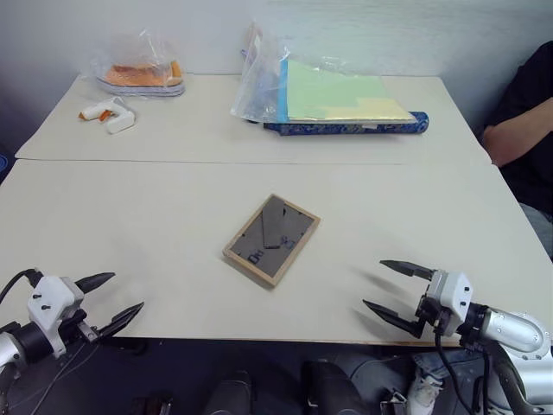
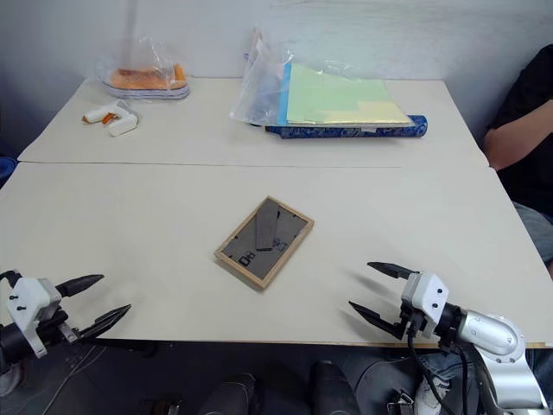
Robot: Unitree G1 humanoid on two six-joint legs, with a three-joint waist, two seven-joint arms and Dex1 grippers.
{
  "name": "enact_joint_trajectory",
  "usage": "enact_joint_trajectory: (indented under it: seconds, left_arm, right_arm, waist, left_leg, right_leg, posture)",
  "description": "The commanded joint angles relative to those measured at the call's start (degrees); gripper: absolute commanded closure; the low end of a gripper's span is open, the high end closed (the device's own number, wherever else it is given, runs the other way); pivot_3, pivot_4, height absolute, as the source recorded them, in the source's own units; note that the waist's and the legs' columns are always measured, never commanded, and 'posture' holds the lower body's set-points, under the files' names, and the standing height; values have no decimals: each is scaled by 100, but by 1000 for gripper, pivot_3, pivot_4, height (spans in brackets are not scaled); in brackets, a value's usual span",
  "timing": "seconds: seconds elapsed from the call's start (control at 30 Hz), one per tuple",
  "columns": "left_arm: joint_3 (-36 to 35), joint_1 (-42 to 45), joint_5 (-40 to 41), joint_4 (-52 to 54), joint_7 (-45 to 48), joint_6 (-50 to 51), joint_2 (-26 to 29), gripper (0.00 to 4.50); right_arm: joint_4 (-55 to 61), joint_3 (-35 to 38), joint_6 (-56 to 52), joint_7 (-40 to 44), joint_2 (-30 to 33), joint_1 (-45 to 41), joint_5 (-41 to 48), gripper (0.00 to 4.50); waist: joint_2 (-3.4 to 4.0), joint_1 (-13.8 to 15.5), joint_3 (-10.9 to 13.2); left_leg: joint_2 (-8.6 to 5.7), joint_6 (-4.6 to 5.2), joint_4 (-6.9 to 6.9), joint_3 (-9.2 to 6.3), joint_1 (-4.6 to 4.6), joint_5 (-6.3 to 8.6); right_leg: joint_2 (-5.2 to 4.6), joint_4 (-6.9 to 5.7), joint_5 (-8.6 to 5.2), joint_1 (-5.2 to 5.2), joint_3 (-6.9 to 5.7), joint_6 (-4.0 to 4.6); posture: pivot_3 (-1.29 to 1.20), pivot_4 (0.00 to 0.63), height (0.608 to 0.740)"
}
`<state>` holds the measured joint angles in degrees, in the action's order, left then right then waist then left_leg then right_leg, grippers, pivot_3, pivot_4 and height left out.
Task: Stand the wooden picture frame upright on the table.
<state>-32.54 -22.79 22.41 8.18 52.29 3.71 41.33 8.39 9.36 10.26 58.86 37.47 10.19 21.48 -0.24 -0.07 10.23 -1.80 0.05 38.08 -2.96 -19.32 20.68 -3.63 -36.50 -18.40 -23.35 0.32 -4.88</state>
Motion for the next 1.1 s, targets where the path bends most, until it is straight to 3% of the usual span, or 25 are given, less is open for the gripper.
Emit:
enact_joint_trajectory:
  seconds: [0.03,0.13,0.27,0.4,0.53,0.63,0.87,1.1]
  left_arm:
    - [-58,-28,76,78,73,-27,43,0]
    - [5,3,274,276,128,382,116,0]
    - [485,900,418,591,-254,1035,207,500]
    - [1369,2133,-111,416,-702,1426,218,1743]
    - [2457,3616,-779,-515,-991,1321,-196,3041]
    - [2953,4218,-1029,-1082,-915,1157,-486,3830]
    - [3721,4309,-1018,-1046,-197,1107,-704,3830]
    - [3639,3870,-952,-593,-310,1308,-789,3830]
  right_arm:
    - [-13,30,186,32,-35,0,28,58]
    - [-22,-64,238,148,-24,-23,47,58]
    - [309,-451,-183,64,-80,-130,-2,848]
    - [422,-949,-687,-310,-173,-496,-429,2208]
    - [36,-1416,-830,-931,-637,-1241,-1077,3680]
    - [-246,-1700,-1074,-1241,-939,-1744,-1390,4474]
    - [-462,-1899,-1356,-1476,-1267,-2524,-1588,4474]
    - [-464,-1795,-1492,-1337,-1109,-2712,-1516,4474]
  waist:
    - [0,0,0]
    - [0,-1,0]
    - [-2,50,0]
    - [-4,75,-3]
    - [-6,39,-4]
    - [-8,-17,-4]
    - [-8,-29,-5]
    - [-8,-6,-5]
  left_leg:
    - [0,0,0,0,0,0]
    - [0,0,0,0,0,0]
    - [0,0,0,0,0,0]
    - [-2,-7,4,-6,-1,-4]
    - [-5,-15,6,-2,-10,-8]
    - [-5,-17,10,5,-18,-9]
    - [-3,-25,40,10,-79,-14]
    - [-5,-21,89,7,-114,-10]
  right_leg:
    - [0,0,0,0,0,0]
    - [0,0,0,0,0,0]
    - [0,-1,0,0,0,0]
    - [0,-9,1,-2,-3,-2]
    - [8,-11,2,-17,-4,-4]
    - [11,-19,2,-28,-2,-4]
    - [12,-51,2,-93,-1,-3]
    - [9,-76,2,-117,-1,-4]
  posture:
    - [0,150,740]
    - [0,150,740]
    - [0,150,740]
    - [0,150,740]
    - [0,150,740]
    - [0,150,740]
    - [0,150,740]
    - [0,150,740]
